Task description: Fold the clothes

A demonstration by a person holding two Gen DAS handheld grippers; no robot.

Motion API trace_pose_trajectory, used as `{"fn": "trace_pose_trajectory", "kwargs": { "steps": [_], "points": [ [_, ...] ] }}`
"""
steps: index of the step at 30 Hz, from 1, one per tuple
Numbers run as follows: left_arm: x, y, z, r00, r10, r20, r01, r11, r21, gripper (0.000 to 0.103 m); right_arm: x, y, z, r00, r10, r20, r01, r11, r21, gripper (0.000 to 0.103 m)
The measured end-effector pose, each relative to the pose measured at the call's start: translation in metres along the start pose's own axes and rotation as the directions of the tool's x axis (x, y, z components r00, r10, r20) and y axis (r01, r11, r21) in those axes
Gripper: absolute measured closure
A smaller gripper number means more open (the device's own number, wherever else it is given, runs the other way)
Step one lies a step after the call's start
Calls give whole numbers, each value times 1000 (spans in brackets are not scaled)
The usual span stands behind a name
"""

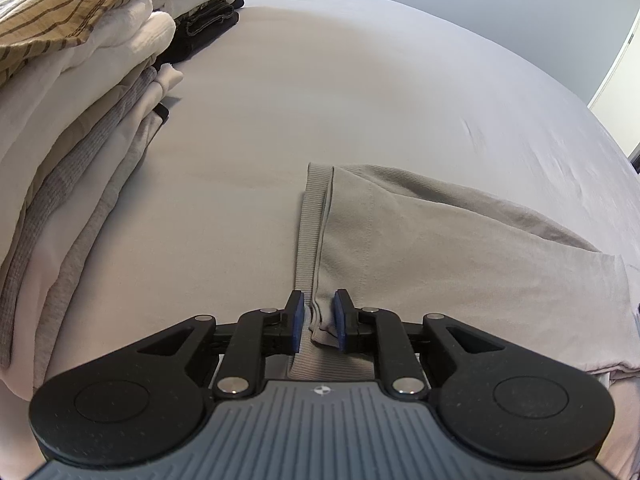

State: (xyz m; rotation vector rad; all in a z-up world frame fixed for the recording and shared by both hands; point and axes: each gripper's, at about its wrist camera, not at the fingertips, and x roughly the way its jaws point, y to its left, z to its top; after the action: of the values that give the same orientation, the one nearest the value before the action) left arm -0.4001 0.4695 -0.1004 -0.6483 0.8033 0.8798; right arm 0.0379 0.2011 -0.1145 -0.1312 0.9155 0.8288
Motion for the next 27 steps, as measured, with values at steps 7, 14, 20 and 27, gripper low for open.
{"fn": "trace_pose_trajectory", "kwargs": {
  "steps": [7,14,20,27],
  "points": [
    [-1,1,0,1000,-3,0,3,1000,-1,84,-1,-12,-11,986,162,-35,-156,980,126,66],
    [-2,3,0,1000,-12,2,12,1000,-6,80,21,-4,-17,961,265,-81,-250,955,159,66],
    [-3,4,-1,1000,-15,12,15,1000,12,80,27,1,-19,942,319,-101,-300,939,170,86],
    [-27,15,0,993,-3,121,7,999,-39,72,17,-9,-9,916,395,-77,-362,892,269,93]
  ]
}}
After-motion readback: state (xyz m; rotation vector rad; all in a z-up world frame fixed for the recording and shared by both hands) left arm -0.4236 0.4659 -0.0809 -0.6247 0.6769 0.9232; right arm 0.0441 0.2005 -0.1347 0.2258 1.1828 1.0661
